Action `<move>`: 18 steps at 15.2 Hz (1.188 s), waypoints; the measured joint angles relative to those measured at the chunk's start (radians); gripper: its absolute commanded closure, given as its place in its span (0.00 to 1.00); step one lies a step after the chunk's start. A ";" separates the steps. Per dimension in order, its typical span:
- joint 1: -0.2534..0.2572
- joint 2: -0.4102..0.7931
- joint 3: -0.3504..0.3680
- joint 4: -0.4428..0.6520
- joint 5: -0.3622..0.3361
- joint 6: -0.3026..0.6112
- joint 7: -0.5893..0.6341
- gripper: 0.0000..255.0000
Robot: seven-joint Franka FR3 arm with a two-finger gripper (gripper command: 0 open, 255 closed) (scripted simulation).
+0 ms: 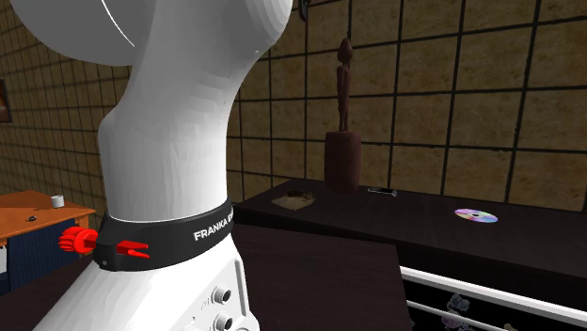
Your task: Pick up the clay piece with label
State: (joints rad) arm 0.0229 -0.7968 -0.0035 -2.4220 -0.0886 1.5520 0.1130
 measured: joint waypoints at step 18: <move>-0.017 0.533 0.017 0.031 0.054 0.479 0.157 0.00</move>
State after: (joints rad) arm 0.0057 -0.2640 0.0131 -2.3911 -0.0349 2.0309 0.2696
